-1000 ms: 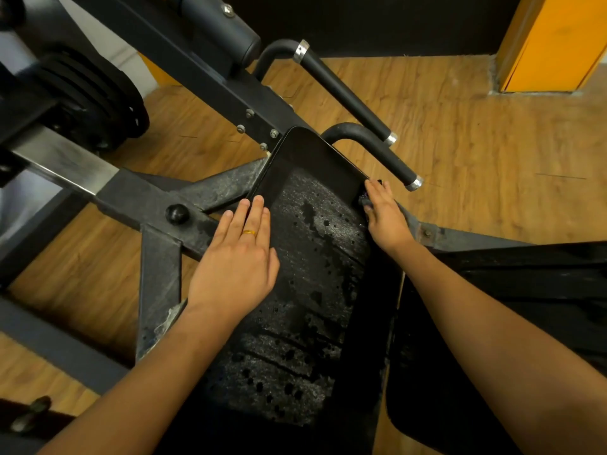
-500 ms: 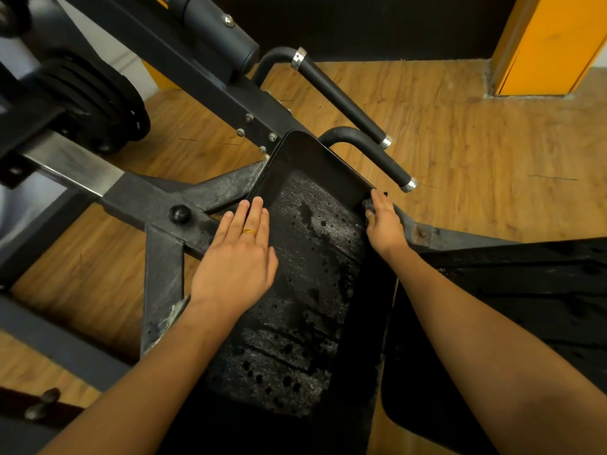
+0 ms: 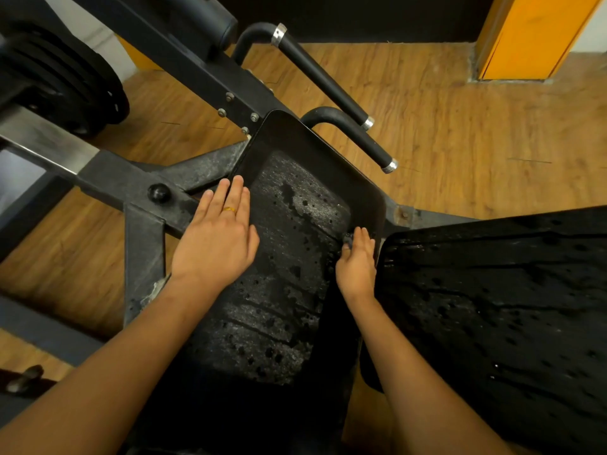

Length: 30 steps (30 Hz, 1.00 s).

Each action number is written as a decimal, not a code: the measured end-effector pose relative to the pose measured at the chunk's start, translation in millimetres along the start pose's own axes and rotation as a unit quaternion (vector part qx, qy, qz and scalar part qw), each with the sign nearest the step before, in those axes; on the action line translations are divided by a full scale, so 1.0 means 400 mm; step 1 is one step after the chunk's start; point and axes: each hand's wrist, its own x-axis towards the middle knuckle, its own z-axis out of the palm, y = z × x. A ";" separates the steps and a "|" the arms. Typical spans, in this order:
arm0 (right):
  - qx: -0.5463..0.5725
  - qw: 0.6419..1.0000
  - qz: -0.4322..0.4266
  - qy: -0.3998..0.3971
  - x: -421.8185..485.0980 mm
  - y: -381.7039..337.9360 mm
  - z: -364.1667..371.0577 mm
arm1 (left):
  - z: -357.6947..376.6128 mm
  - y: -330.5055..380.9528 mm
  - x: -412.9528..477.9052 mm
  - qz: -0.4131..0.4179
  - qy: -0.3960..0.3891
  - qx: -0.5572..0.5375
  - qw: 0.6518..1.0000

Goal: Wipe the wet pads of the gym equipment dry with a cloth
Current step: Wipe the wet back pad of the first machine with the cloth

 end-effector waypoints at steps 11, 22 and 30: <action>0.012 1.000 0.005 0.019 0.181 -0.062 -0.034 | 0.005 -0.001 0.001 0.004 0.006 -0.004 1.000; 0.000 0.999 -0.034 -0.014 -0.083 -0.019 -0.009 | 0.004 -0.001 0.000 0.010 0.007 0.001 1.000; 0.018 0.999 -0.029 0.004 0.030 -0.028 -0.014 | 0.007 0.000 0.000 0.009 0.010 0.001 1.000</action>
